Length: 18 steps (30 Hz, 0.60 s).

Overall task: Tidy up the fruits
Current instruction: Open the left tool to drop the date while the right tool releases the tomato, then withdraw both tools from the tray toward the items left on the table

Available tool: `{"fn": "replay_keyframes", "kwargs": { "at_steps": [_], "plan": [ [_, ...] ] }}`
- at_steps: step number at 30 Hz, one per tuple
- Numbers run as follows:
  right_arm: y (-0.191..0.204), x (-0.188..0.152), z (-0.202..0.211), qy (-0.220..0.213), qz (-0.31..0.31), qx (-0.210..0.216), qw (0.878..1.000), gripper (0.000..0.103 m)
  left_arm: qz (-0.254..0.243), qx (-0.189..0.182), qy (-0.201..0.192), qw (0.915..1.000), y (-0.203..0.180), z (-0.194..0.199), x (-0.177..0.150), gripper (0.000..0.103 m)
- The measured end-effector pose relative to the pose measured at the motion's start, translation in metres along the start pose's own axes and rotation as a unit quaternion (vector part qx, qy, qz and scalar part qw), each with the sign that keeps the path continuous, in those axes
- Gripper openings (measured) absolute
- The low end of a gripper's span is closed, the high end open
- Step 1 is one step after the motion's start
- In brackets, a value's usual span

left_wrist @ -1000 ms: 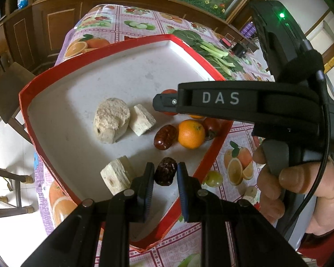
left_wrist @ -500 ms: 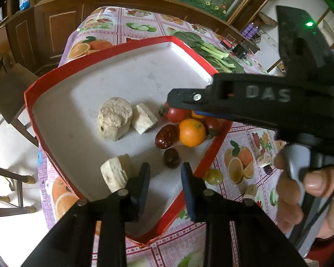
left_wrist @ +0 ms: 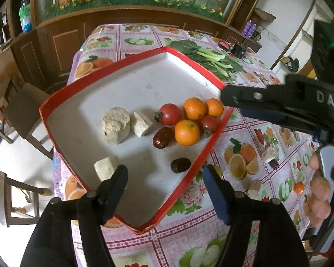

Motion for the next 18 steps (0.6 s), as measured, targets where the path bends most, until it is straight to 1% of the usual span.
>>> {"fn": "replay_keyframes", "kwargs": {
  "at_steps": [3,8,18],
  "plan": [
    [-0.014,-0.006,0.014,-0.009,-0.016,0.002,1.000,0.057,-0.012,0.009,-0.006,0.9999,-0.006,0.006,0.000,0.073],
    [-0.037,-0.017,0.030,-0.021,-0.034,-0.009,0.999,0.059,-0.035,0.015,-0.013,0.9992,-0.019,0.013,0.001,0.074],
    [-0.079,-0.035,0.054,-0.034,-0.073,-0.022,0.997,0.060,-0.065,0.015,-0.018,0.9976,-0.045,0.016,0.004,0.074]
  ]
}}
Point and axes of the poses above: each gripper's, at about its wrist camera, not at the fingertips, and z roughly against the way its jaws point, y to its left, x to its top, the point moved 3 cm from there along -z, roughly the way its jaws point, and after that the axes turned 4 degrees about -z, right-handed, at the moved point
